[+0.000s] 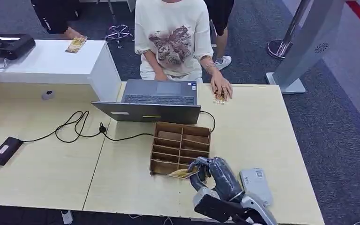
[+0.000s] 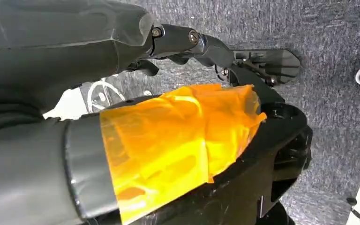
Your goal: Pass the card to the sensor for recognition and then transmit it.
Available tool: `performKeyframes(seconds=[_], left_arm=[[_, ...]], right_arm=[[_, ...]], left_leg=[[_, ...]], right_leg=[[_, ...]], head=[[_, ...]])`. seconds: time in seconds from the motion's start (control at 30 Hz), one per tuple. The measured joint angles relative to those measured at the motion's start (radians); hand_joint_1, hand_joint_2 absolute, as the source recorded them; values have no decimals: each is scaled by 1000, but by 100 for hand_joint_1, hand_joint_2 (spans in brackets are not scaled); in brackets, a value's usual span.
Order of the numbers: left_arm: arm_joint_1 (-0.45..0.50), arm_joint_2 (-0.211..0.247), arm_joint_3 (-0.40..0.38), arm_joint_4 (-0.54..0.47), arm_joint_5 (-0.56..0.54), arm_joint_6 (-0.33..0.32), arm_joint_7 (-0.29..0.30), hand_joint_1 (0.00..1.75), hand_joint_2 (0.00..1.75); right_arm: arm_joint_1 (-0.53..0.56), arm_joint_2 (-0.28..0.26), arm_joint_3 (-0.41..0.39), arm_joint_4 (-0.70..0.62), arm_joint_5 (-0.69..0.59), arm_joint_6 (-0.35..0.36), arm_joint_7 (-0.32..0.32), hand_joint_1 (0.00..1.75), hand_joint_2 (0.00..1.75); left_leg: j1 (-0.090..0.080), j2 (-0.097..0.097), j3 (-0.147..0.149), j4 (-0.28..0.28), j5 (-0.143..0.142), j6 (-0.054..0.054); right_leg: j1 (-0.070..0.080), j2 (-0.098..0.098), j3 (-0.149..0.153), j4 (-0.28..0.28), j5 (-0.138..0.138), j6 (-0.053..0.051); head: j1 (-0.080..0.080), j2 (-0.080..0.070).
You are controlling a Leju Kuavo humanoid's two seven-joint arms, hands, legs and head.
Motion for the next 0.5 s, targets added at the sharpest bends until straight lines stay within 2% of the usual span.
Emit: performKeyframes(seconds=[0.1, 0.2, 0.3, 0.5], left_arm=[[0, 1, 0, 0, -4, 0, 0, 0, 0], [-1, 0, 0, 0, -13, 2, 0, 0, 0], [-3, 1, 0, 0, -29, 2, 0, 0, 0], [-7, 1, -14, 0, -69, -1, 9, 0, 0]], right_arm=[[-15, -12, -32, -42, -15, -6, -7, 175, 175], [-82, -11, -61, -49, 60, -100, 44, 175, 175], [-195, 4, -73, -28, 170, -190, 101, 175, 175], [-462, 55, -61, 115, 349, -192, 238, 175, 175]], left_leg=[[0, 0, 0, 0, 0, 0], [0, 0, 0, 0, 2, 0], [0, 1, 0, 0, 3, -1], [0, 1, 0, 0, 5, -3]], right_leg=[[0, 0, 0, 0, 0, 0], [0, 0, 0, 1, 1, -1], [0, 2, -1, 2, 3, -1], [0, 2, -1, 3, 5, -1]], head=[[0, 0], [0, 0], [0, 0], [0, 0]])
